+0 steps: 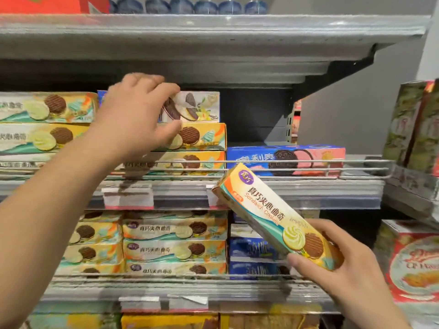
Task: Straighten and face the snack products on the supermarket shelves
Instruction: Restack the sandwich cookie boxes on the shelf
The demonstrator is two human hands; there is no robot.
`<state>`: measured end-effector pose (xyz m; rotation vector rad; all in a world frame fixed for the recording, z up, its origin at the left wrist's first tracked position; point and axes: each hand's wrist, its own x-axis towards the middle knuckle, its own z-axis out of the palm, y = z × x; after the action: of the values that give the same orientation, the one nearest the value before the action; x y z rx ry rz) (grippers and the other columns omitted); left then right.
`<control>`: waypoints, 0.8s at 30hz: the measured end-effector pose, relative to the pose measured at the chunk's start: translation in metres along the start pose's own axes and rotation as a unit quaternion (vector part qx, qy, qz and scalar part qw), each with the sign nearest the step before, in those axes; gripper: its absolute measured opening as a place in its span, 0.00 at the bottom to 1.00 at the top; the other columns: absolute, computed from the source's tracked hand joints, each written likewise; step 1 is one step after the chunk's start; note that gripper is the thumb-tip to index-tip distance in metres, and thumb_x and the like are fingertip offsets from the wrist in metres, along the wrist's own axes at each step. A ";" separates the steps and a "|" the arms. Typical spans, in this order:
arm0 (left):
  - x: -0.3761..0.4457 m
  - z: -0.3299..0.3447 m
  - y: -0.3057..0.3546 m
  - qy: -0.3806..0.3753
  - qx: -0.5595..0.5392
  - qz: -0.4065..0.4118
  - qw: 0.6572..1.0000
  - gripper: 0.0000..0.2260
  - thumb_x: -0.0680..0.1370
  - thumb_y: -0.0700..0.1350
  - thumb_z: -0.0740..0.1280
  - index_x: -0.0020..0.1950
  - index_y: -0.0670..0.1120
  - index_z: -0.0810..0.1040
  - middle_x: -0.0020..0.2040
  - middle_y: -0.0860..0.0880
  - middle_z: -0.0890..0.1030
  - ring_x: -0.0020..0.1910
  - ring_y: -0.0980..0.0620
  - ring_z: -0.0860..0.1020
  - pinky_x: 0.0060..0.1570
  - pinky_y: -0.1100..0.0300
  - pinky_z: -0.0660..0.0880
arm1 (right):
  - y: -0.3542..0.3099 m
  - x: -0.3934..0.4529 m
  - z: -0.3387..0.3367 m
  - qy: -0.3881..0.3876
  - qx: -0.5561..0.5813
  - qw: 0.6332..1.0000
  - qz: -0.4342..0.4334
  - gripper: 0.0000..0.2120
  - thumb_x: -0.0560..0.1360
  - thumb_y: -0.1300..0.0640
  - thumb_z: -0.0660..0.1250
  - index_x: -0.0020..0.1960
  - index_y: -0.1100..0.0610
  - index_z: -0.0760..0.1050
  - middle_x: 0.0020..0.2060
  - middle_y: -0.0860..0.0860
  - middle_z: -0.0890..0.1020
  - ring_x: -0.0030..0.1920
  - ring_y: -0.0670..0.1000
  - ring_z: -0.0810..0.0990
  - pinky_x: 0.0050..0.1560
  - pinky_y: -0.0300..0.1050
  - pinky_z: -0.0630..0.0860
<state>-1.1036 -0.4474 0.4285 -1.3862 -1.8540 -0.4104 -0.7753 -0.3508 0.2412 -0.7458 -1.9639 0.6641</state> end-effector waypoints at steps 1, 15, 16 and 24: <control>-0.001 0.002 0.000 0.006 -0.012 0.005 1.000 0.29 0.77 0.63 0.61 0.74 0.51 0.68 0.74 0.43 0.71 0.73 0.38 0.66 0.72 0.39 0.65 | -0.001 -0.001 -0.001 0.002 0.000 1.000 0.003 0.32 0.55 0.29 0.74 0.58 0.37 0.78 0.48 0.37 0.85 0.48 0.40 0.83 0.43 0.27 0.73; 0.013 -0.009 -0.007 -0.013 -0.042 0.016 0.999 0.42 0.68 0.70 0.70 0.78 0.59 0.60 0.68 0.47 0.79 0.67 0.39 0.72 0.65 0.38 0.70 | -0.007 -0.010 0.000 -0.002 -0.005 1.000 0.007 0.28 0.60 0.39 0.83 0.56 0.37 0.78 0.48 0.38 0.86 0.48 0.41 0.84 0.43 0.30 0.75; 0.019 -0.011 -0.010 -0.024 -0.022 0.018 0.999 0.42 0.67 0.73 0.68 0.77 0.60 0.62 0.67 0.47 0.79 0.66 0.39 0.72 0.64 0.39 0.70 | -0.008 -0.009 -0.001 0.003 -0.005 1.000 0.004 0.27 0.59 0.39 0.81 0.56 0.36 0.78 0.47 0.37 0.86 0.47 0.41 0.84 0.42 0.29 0.75; 0.041 -0.033 -0.012 -0.107 -0.032 0.038 0.993 0.38 0.62 0.75 0.70 0.64 0.54 0.78 0.53 0.51 0.80 0.53 0.46 0.75 0.51 0.46 0.78 | -0.019 -0.007 -0.007 0.022 0.003 1.000 -0.019 0.30 0.59 0.35 0.82 0.59 0.37 0.78 0.47 0.41 0.86 0.42 0.46 0.86 0.41 0.39 0.79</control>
<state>-1.1064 -0.4460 0.4819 -1.5916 -1.9664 -0.2939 -0.7710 -0.3673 0.2532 -0.7124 -1.9298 0.6266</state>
